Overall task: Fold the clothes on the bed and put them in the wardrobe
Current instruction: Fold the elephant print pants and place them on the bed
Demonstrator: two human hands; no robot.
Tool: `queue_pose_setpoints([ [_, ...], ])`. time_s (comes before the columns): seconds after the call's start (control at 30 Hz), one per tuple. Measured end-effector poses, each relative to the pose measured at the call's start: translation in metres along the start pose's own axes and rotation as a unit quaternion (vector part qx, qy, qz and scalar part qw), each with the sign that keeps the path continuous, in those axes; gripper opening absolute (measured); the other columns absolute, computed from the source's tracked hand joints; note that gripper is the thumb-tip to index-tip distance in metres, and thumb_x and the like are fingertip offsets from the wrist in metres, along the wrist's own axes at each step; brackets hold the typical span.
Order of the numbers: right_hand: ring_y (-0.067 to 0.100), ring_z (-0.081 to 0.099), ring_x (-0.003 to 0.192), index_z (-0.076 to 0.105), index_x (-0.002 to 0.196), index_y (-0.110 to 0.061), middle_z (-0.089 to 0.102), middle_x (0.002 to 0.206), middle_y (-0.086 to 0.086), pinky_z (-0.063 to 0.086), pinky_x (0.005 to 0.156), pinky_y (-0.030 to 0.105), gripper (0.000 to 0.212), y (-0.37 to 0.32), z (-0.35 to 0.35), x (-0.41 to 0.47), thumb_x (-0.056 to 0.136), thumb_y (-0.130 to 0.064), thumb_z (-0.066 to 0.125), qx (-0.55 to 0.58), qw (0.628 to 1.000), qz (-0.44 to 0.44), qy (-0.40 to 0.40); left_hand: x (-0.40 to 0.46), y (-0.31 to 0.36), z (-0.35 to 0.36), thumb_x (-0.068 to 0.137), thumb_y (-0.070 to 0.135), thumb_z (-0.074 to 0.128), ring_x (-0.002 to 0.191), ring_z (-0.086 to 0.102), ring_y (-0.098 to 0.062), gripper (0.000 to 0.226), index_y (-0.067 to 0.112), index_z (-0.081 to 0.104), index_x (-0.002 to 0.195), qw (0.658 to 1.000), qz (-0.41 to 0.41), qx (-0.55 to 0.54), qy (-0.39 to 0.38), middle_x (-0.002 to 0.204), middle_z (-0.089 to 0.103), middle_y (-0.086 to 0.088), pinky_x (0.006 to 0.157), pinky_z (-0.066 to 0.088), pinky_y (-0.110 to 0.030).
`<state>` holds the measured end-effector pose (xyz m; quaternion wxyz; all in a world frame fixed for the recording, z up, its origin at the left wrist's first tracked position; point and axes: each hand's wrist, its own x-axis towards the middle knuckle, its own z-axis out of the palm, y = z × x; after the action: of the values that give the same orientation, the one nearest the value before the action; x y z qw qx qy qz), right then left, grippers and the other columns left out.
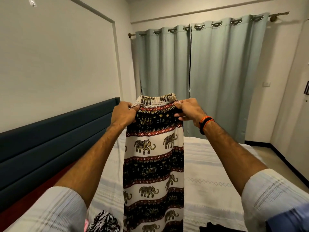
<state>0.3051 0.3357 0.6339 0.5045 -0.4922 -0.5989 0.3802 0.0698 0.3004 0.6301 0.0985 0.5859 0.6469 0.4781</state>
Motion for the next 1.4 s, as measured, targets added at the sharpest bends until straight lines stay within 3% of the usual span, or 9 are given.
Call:
queue_pose_setpoints([
  [0.07,0.016,0.064,0.064,0.064,0.106,-0.001,0.071,0.098,0.012,0.054,0.055,0.025,0.024,0.025,0.01,0.022,0.097,-0.023,0.059,-0.03,0.999,0.028,-0.005,0.016,-0.019,0.02,0.095,0.04,0.059,0.063,0.065,-0.01,0.03,0.011,0.066,0.097,0.999,-0.034,0.019,-0.024,0.082,0.067,0.0,0.063,0.056,-0.022],
  [0.17,0.019,0.062,0.068,0.059,0.095,-0.006,0.064,0.094,0.014,0.055,0.06,0.028,0.011,0.073,0.029,0.055,0.097,-0.017,0.056,-0.072,0.994,0.071,-0.033,0.033,-0.054,0.056,0.095,0.034,0.061,0.046,0.062,-0.007,0.028,0.007,0.064,0.094,0.991,-0.091,0.043,-0.084,0.071,0.064,-0.002,0.042,0.049,-0.014],
  [0.3,0.021,0.059,0.078,0.057,0.074,-0.012,0.062,0.092,0.014,0.054,0.073,0.035,0.023,0.112,0.045,0.096,0.097,-0.014,0.054,-0.066,0.994,0.088,-0.029,0.061,-0.087,0.09,0.096,0.036,0.06,0.082,0.071,-0.024,0.034,0.002,0.066,0.096,0.987,-0.108,0.03,-0.115,0.093,0.071,-0.012,0.075,0.06,-0.035],
  [0.47,0.034,0.068,0.099,0.066,0.079,-0.016,0.072,0.101,0.017,0.055,0.09,0.052,0.022,0.079,0.041,0.146,0.098,-0.019,0.055,-0.021,0.999,-0.022,0.017,0.112,-0.067,0.081,0.098,0.032,0.057,0.089,0.061,-0.021,0.021,0.014,0.061,0.089,0.999,-0.019,-0.023,-0.034,0.09,0.064,-0.004,0.072,0.046,-0.031],
  [0.7,0.016,0.059,0.085,0.063,0.1,-0.001,0.064,0.093,0.009,0.053,0.08,0.035,0.023,0.018,0.024,0.114,0.102,-0.02,0.05,-0.043,0.976,-0.202,0.068,0.118,-0.025,0.043,0.098,0.033,0.057,0.104,0.061,-0.016,0.037,0.012,0.062,0.128,0.988,0.105,-0.101,0.049,0.114,0.067,-0.003,0.091,0.052,-0.033],
  [1.03,0.016,0.052,0.079,0.064,0.094,0.006,0.059,0.084,0.007,0.047,0.076,0.035,0.022,0.095,0.021,-0.039,0.099,-0.014,0.055,-0.036,0.993,-0.108,-0.015,-0.055,-0.075,0.024,0.098,0.029,0.055,0.092,0.066,-0.022,0.023,0.011,0.067,0.107,0.998,0.015,-0.05,-0.045,0.096,0.068,-0.003,0.085,0.057,-0.042],
  [1.17,0.02,0.055,0.077,0.066,0.085,0.001,0.062,0.08,0.007,0.05,0.075,0.047,0.033,0.166,0.028,-0.115,0.091,-0.031,0.061,-0.037,0.997,-0.023,-0.063,-0.151,-0.128,0.034,0.097,0.028,0.058,0.088,0.066,-0.023,0.02,0.011,0.069,0.098,0.992,-0.064,-0.037,-0.106,0.092,0.071,-0.005,0.082,0.056,-0.038],
  [1.3,0.028,0.058,0.072,0.062,0.076,-0.004,0.062,0.073,0.011,0.05,0.073,0.044,0.049,0.25,0.034,-0.204,0.073,-0.053,0.063,-0.072,0.989,0.088,-0.095,-0.259,-0.173,0.046,0.095,0.023,0.062,0.073,0.058,-0.018,0.017,0.016,0.063,0.08,0.979,-0.116,-0.011,-0.169,0.075,0.065,-0.003,0.064,0.043,-0.027],
  [1.4,0.027,0.056,0.072,0.063,0.071,-0.006,0.059,0.07,0.009,0.048,0.07,0.043,0.032,0.28,0.036,-0.281,0.088,-0.033,0.063,-0.107,0.974,0.151,-0.129,-0.332,-0.202,0.053,0.095,0.023,0.062,0.069,0.055,-0.018,0.021,0.015,0.061,0.075,0.963,-0.15,0.017,-0.224,0.066,0.059,0.003,0.06,0.036,-0.026],
])
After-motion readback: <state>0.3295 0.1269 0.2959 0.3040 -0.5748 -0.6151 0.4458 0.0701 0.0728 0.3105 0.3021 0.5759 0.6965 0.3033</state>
